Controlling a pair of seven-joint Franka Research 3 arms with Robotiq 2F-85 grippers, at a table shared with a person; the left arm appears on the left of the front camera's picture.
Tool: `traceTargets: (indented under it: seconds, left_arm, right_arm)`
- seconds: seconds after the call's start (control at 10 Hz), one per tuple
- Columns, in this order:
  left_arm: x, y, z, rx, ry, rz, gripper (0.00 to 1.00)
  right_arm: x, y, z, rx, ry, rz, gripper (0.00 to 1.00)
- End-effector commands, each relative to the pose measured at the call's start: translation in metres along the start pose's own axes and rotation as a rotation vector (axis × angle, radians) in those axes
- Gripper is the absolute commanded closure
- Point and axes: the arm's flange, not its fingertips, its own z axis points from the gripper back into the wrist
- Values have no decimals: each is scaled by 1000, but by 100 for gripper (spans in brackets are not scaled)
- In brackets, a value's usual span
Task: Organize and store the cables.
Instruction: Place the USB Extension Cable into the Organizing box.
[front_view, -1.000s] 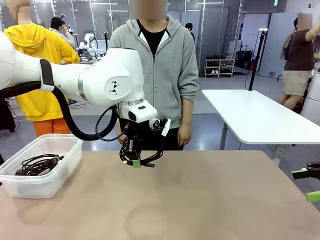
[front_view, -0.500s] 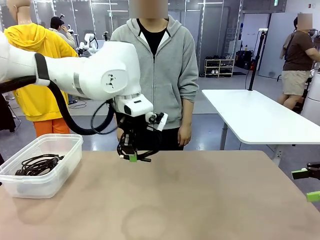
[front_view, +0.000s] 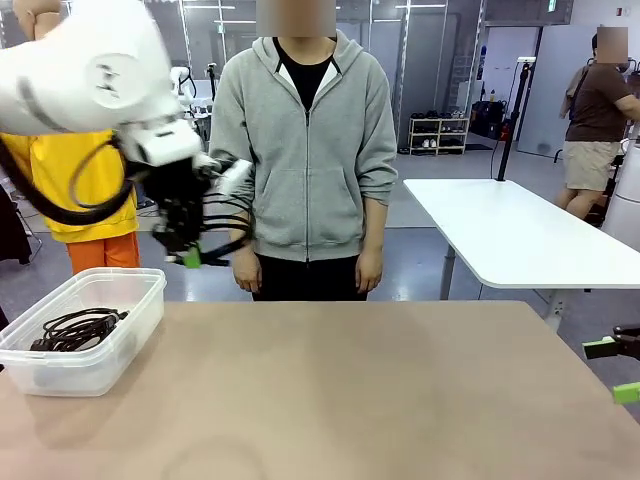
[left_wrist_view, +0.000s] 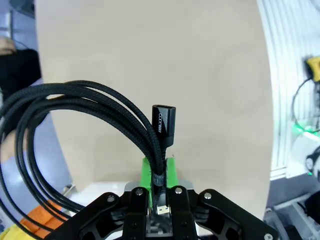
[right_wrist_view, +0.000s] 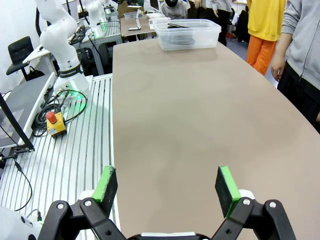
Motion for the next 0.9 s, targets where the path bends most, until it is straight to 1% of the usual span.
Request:
traceTargets:
  seconds: [0.0,0.1,0.3,0.5,0.6,0.7,0.8]
  left_arm:
    - [-58,-23,0,18,-26,8,87]
    - [-90,-27,-1,40,9,49,87]
    - [-148,-35,-3,41,35,116,87]
    - [-178,-32,-4,25,3,129,87]
    - [-191,-22,-8,17,31,134,87]
    - [-203,-14,-13,15,70,168,87]
    - [-214,-7,-21,3,63,189,87]
  right_arm:
    - [0,1,2,2,-10,10,0]
    - [0,1,2,2,-10,10,0]
    - [0,1,2,2,-10,10,0]
    - [0,1,2,2,-10,10,0]
    - [0,1,2,2,-10,10,0]
    - [0,1,2,2,-10,10,0]
    - [0,1,2,2,-10,10,0]
